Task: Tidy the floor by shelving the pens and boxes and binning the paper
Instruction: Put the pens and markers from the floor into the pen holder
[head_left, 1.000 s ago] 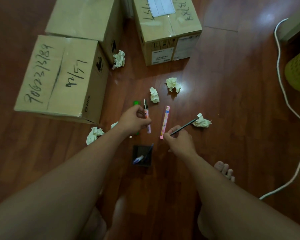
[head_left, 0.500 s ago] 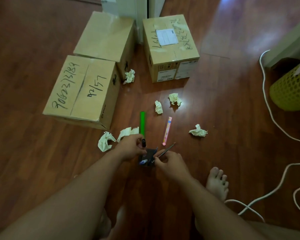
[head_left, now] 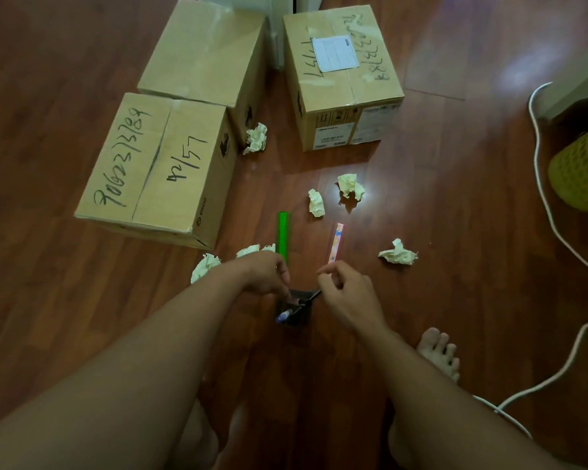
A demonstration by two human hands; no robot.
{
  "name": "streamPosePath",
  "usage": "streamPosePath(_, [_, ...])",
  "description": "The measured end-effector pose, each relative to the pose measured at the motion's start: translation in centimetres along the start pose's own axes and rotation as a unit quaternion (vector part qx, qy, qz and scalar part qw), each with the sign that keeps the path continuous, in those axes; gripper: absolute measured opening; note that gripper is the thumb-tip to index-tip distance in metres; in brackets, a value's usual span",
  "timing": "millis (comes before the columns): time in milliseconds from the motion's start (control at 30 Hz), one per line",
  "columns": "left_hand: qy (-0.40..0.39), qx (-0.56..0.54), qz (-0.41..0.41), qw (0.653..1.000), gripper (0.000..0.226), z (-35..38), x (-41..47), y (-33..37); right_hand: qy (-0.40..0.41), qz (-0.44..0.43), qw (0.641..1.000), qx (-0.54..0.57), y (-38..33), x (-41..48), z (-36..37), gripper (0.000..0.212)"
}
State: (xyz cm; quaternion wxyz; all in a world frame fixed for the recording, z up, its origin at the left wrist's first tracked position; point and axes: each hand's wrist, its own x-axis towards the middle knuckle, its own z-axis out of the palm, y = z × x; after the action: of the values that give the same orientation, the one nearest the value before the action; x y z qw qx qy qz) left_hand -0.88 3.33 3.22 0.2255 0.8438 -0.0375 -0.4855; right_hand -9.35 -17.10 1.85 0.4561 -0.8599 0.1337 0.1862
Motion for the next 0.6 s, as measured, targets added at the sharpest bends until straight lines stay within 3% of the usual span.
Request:
streamPosePath(167, [0.094, -0.004, 0.016, 0.995, 0.022, -3.6, 1.8, 0.0, 0.027, 0.007, 0.999, -0.032, -0.2, 4.9, -1.5, 0.009])
streamPosePath(267, [0.164, 0.014, 0.014, 0.986, 0.031, -4.6, 4.1, -0.7, -0.020, 0.054, 0.995, -0.077, 1.5, 8.4, -1.9, 0.035])
streamPosePath(433, [0.154, 0.077, -0.013, 0.985, 0.073, -5.4, 8.8, -0.8, -0.091, 0.107, 0.972, -0.190, 4.3, 13.5, -0.9, 0.078])
streamPosePath(600, [0.116, 0.082, -0.038, 0.989, 0.123, -5.3, 12.1, -0.3, -0.095, 0.153, 0.972, -0.148, 4.2, 16.6, -0.1, 0.106])
